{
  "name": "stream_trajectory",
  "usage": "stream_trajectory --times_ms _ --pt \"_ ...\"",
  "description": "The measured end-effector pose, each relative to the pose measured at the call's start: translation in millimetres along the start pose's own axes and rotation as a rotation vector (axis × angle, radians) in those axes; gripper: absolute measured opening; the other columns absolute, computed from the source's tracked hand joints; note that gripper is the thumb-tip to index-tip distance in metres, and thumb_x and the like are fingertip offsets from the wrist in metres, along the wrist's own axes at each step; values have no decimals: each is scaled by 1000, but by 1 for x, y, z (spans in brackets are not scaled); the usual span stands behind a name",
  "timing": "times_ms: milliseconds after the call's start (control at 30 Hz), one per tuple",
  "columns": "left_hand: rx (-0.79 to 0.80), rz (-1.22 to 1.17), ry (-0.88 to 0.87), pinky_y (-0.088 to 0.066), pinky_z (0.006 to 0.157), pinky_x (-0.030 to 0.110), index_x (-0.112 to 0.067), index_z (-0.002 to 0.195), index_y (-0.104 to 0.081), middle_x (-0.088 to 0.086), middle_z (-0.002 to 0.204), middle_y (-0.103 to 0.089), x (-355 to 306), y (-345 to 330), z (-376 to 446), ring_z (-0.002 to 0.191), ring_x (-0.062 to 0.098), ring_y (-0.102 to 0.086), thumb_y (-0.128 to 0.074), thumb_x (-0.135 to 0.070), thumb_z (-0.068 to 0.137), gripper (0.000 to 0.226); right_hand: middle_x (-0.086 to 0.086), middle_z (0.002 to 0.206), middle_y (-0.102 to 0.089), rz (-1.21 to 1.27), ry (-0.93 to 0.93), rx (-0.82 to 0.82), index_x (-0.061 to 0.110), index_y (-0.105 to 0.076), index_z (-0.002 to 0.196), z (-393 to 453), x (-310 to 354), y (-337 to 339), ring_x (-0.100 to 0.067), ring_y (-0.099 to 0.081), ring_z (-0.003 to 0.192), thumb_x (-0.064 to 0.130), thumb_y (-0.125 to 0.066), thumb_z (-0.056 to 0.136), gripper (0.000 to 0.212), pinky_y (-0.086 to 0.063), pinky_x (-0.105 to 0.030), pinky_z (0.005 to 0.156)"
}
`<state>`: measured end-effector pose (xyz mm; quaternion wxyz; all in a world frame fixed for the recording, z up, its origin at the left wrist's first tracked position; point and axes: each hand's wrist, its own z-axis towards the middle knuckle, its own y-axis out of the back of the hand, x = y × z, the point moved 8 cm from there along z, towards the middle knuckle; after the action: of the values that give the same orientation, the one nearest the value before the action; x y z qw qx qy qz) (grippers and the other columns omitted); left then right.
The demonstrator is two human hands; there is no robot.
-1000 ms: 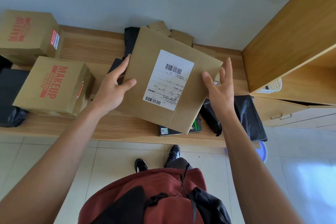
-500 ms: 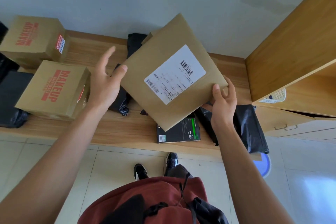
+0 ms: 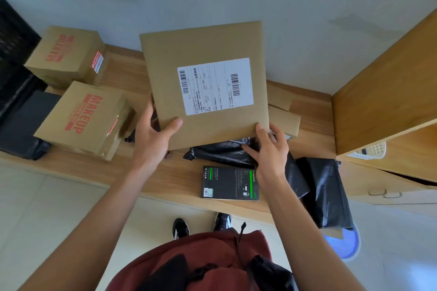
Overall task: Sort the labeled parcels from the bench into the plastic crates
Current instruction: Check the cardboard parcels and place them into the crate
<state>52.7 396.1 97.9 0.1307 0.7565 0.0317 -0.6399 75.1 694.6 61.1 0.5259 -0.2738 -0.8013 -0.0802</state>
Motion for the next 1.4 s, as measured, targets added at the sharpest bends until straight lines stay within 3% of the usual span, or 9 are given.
stream_trajectory --times_ms 267,400,567,733,900,1000,1133,1267,1400 --pt "99 49 12 -47 113 37 -35 156 -43 -18 135 -67 -31 15 38 126 2 -62 -77 -4 90 80 14 157 -48 -282 195 274 28 -42 157 26 52 -23 6 -52 134 35 -70 99 65 -43 -43 119" --pt "169 105 -4 -48 113 40 -37 159 -38 -16 143 -61 -42 9 49 131 2 -58 -78 -4 89 86 12 145 -62 -276 239 411 48 -46 146 29 56 -40 -12 -49 144 18 -67 101 58 -49 -48 113" --pt "151 126 -65 -44 117 36 -30 160 -36 -16 153 -52 -59 2 53 136 -3 -51 -80 -13 90 84 9 133 -71 -118 178 329 29 -45 153 33 45 -28 -11 -67 122 3 -59 104 57 -60 -32 86" --pt "-202 -30 -138 -28 125 31 -23 161 -33 -5 166 -36 -67 15 36 150 4 -34 -72 -18 98 75 3 131 -72 56 76 195 25 -52 149 38 29 -32 -18 -67 115 6 -56 106 47 -61 -44 83" --pt "-11 1 -21 -25 127 49 -41 164 -14 -16 169 -23 -28 -45 -1 154 1 -23 -72 -35 96 89 -2 131 -72 241 39 100 22 -55 147 19 27 -55 -33 -66 124 15 -58 107 41 -61 -56 89" --pt "46 -81 -83 -40 118 43 -44 162 -15 -19 164 -33 -42 -82 -15 150 -2 -32 -79 -27 91 97 2 135 -70 265 39 104 26 -49 151 6 29 -70 -27 -69 121 19 -62 105 48 -63 -50 89" --pt "-115 -103 -109 -51 102 18 -31 163 -19 -20 148 -50 -55 -77 -13 129 -16 -49 -75 -8 93 92 11 148 -59 172 66 177 34 -45 155 -3 37 -81 -14 -58 135 18 -67 102 59 -60 -50 96" --pt "-127 -145 -69 -41 118 50 -36 161 -29 -10 151 -56 -48 -50 -3 140 12 -52 -73 -19 89 85 15 150 -55 21 124 292 33 -45 154 -6 47 -85 -8 -54 138 10 -63 102 60 -56 -46 104" --pt "-162 -298 -19 -56 103 48 -32 156 -39 -14 135 -68 -46 -33 0 127 12 -64 -60 3 99 70 8 162 -43 -32 245 255 29 -35 161 10 78 -66 -5 -48 143 27 -62 104 63 -43 -49 118"
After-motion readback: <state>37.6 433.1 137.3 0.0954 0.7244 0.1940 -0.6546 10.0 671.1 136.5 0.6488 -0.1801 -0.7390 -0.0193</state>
